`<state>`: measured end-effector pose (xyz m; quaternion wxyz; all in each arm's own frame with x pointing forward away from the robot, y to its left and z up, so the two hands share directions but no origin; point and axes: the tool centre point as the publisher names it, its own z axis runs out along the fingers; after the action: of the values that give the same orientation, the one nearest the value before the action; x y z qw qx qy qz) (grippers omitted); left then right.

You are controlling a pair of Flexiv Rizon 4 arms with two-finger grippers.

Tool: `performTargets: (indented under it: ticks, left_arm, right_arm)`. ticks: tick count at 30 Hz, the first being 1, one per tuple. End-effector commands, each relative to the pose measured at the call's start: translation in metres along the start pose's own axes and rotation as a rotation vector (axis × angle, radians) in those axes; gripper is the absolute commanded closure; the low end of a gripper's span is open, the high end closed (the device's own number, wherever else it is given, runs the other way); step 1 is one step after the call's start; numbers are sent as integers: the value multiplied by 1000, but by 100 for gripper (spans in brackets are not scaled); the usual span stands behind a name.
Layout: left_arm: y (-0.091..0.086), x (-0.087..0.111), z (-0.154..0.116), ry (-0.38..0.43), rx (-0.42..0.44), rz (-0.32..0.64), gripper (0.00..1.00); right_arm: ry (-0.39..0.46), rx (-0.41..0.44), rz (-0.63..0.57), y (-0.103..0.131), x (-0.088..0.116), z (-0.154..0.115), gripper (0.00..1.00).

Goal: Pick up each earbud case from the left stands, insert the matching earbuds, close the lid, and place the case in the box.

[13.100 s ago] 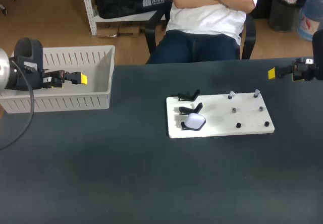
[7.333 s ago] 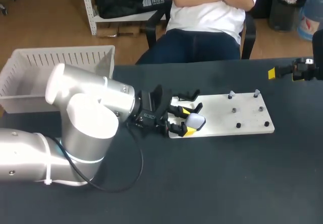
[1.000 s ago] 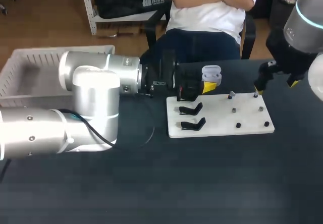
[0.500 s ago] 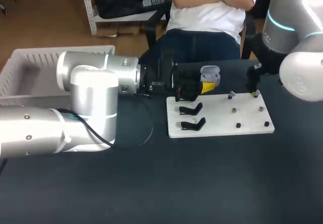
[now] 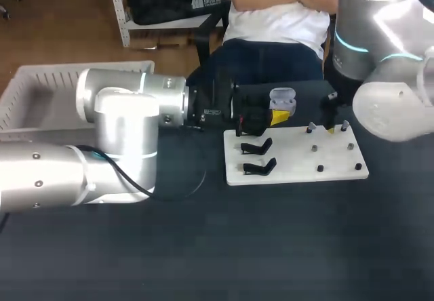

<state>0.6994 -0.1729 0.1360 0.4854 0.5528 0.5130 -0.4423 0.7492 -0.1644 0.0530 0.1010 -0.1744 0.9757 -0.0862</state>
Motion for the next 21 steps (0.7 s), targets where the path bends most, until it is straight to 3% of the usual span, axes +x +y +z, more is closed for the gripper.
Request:
performTargets:
  ticks: [1, 11, 15, 21]
  left_arm:
    - [-2, 1, 0, -4, -9, 4, 100]
    - [-2, 1, 0, -4, -9, 4, 100]
    - [-2, 1, 0, -4, -9, 4, 100]
    - [-2, 1, 0, -4, -9, 4, 100]
  right_arm:
    - [-3, 9, -7, 2, 1, 6, 1]
    - [-2, 29, -13, 0, -2, 16, 27]
    - [2, 30, -12, 0, -3, 19, 47]
    - [9, 21, 2, -2, -5, 26, 48]
